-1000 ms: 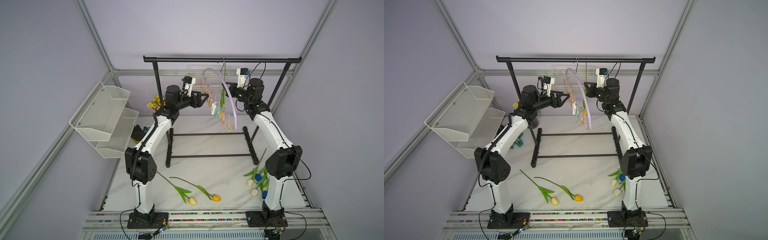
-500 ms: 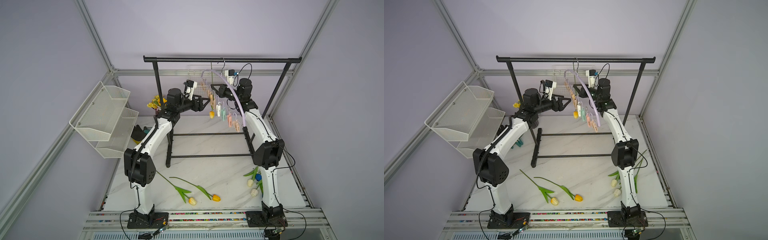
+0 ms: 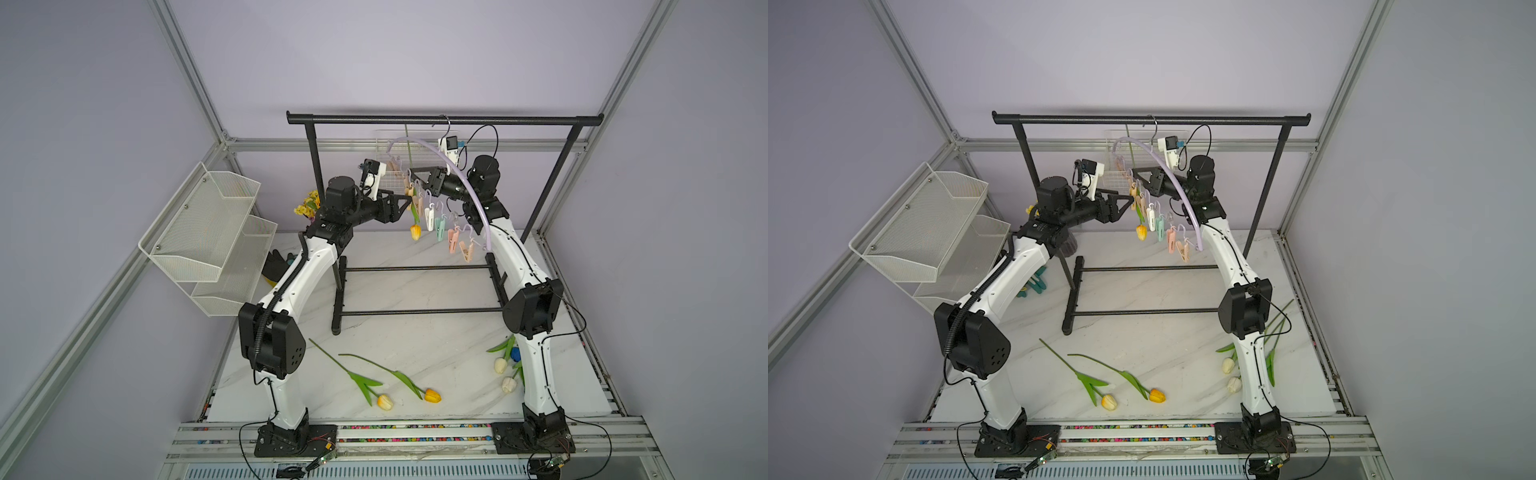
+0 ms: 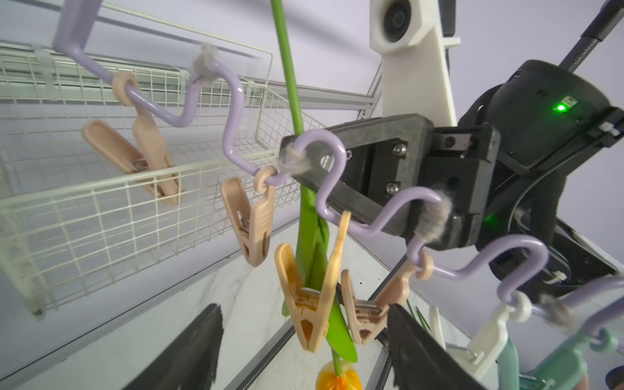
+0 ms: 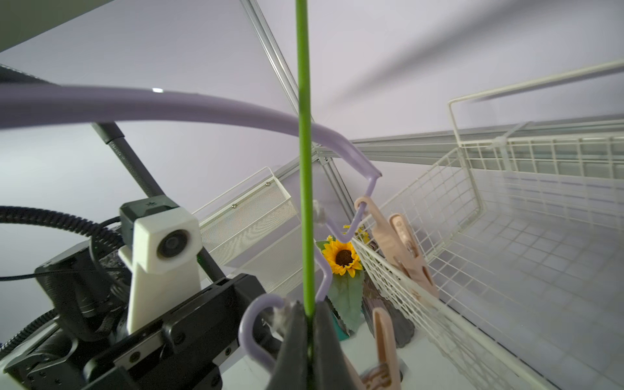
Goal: Dry the flowers on a clothes hanger
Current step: Open the clamp at the hanger.
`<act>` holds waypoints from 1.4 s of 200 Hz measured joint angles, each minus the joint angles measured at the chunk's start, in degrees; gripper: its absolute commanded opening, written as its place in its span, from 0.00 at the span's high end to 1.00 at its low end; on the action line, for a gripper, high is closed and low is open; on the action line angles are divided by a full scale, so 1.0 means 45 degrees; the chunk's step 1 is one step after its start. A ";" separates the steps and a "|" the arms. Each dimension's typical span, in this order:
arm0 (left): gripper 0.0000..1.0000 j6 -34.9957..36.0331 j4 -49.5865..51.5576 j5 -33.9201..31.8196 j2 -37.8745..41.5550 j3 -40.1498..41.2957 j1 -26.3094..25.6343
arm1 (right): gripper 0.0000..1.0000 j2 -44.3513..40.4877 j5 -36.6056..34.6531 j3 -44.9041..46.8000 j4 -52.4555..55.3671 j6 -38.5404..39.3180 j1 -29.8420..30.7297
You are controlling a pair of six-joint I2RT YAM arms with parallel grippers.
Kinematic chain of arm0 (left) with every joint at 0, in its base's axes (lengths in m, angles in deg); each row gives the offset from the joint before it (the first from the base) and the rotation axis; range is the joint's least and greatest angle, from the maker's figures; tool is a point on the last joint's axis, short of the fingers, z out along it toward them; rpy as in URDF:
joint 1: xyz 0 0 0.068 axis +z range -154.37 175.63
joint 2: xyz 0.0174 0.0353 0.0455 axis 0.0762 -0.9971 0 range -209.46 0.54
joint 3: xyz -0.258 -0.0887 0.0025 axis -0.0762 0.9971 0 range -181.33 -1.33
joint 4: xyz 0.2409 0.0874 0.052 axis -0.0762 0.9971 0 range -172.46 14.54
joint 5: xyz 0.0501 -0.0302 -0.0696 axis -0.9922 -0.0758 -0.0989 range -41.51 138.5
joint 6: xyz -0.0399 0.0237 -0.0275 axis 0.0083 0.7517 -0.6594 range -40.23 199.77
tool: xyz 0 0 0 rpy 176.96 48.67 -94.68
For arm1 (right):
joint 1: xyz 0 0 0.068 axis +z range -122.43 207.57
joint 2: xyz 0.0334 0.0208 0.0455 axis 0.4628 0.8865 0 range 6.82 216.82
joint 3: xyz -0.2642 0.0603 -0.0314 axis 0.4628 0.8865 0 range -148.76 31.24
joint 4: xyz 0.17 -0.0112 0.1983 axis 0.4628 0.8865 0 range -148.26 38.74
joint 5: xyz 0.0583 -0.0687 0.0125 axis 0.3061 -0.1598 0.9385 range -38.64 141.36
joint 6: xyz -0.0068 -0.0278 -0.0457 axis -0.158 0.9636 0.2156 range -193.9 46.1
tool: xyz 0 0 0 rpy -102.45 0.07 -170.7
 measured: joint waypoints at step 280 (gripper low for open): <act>0.32 -0.0665 -0.0520 0.0447 -0.1103 -0.1234 0.0908 | 1.00 0.0423 0.1350 -0.0792 -0.0670 -0.1239 0.0272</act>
